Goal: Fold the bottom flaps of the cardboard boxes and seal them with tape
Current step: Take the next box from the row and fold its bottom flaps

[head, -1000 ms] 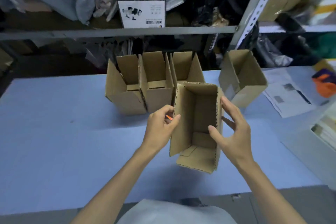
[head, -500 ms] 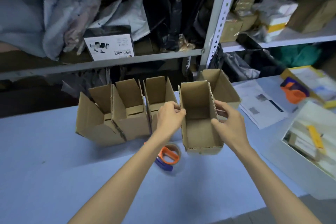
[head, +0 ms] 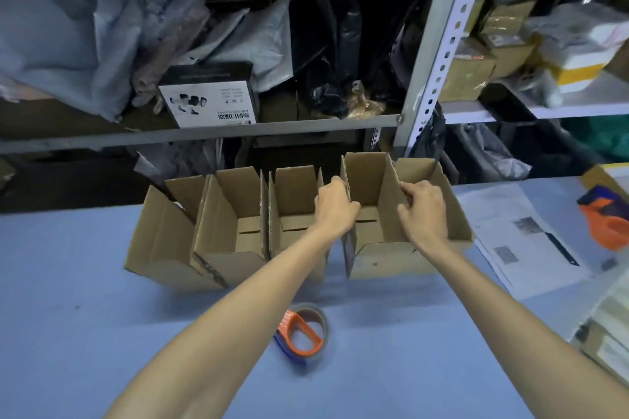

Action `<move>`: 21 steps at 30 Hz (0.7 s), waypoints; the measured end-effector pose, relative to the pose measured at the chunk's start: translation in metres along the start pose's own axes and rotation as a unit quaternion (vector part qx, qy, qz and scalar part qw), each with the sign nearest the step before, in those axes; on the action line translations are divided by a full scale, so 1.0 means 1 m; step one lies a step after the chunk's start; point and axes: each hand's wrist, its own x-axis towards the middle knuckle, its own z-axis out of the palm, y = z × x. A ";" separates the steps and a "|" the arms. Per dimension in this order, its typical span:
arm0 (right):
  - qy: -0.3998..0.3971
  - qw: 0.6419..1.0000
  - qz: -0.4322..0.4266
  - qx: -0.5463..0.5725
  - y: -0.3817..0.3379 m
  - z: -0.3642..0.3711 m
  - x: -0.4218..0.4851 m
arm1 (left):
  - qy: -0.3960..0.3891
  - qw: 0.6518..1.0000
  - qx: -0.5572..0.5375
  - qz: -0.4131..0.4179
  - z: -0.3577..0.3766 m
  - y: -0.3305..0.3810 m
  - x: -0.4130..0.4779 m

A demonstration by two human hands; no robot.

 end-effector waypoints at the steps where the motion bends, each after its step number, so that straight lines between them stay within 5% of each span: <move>1: -0.001 1.000 0.010 -0.001 0.004 0.006 0.004 | 0.001 1.000 0.003 -0.004 0.006 -0.001 0.006; 15: -0.051 0.998 -0.008 -0.020 0.036 0.024 0.031 | -0.027 0.999 0.015 -0.029 0.047 -0.011 0.034; 21: -0.066 0.996 -0.009 -0.055 0.032 0.022 0.025 | -0.019 0.998 0.047 0.033 0.018 -0.016 0.029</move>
